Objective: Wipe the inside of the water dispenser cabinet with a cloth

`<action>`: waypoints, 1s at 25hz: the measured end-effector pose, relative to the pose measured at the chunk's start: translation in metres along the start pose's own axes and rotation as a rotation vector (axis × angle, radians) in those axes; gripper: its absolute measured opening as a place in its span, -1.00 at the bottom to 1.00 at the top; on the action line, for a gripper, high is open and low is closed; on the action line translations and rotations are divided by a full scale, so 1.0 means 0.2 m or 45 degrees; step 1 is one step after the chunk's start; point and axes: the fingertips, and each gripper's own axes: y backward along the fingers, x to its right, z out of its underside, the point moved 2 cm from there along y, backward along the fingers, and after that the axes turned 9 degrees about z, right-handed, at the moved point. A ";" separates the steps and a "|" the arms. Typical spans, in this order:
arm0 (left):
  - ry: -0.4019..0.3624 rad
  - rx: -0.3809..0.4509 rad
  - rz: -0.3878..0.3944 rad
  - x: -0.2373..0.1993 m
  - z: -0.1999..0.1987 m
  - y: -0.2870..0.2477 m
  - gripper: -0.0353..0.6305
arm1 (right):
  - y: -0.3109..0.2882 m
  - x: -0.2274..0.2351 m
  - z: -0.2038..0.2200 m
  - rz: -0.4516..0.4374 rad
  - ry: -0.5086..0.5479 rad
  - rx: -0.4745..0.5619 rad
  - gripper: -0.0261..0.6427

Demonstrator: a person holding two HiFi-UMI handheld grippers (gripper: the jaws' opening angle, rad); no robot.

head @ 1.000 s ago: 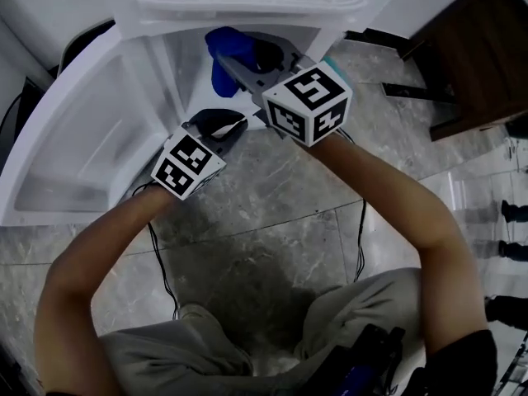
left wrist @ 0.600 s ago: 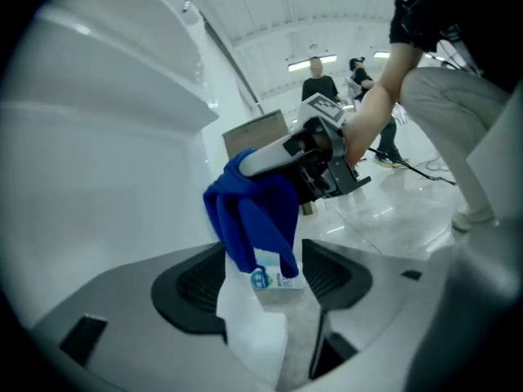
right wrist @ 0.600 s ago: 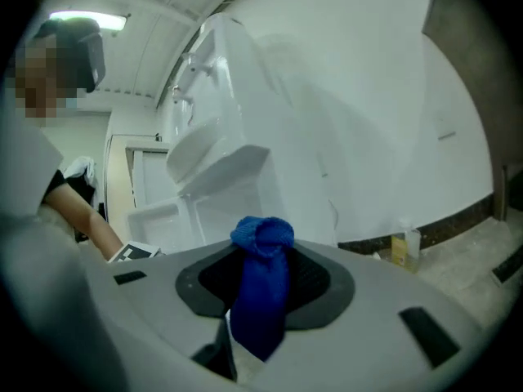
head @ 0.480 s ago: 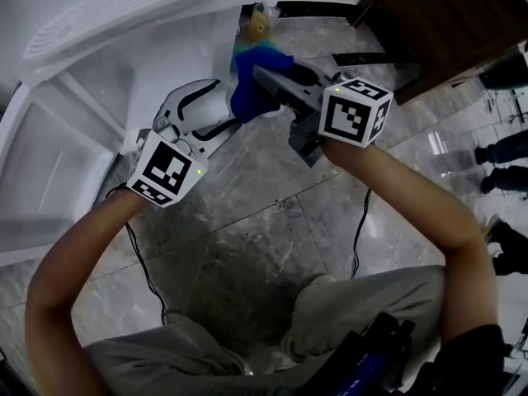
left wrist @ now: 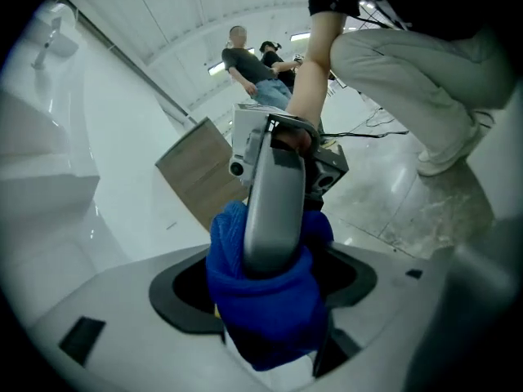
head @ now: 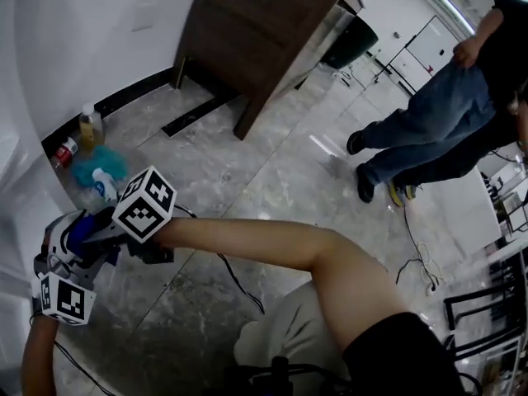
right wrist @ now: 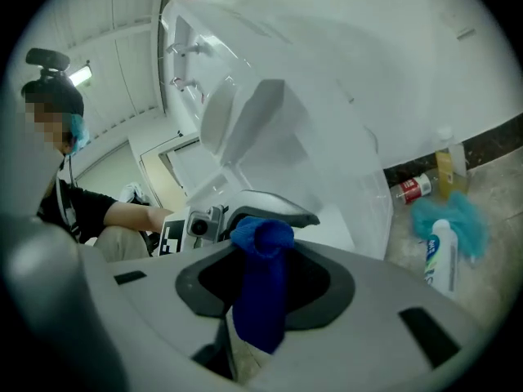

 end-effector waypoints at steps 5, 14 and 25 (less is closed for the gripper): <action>-0.014 -0.055 -0.011 -0.03 -0.04 0.01 -0.26 | 0.05 -0.01 0.00 -0.013 -0.001 -0.020 -0.58; 0.048 -0.010 -0.039 -0.05 -0.09 0.03 -0.43 | 0.08 -0.07 0.00 -0.081 -0.033 -0.002 -0.48; 0.077 -0.087 -0.090 -0.09 0.00 0.16 -0.53 | 0.04 -0.01 -0.05 -0.131 -0.106 0.055 -0.22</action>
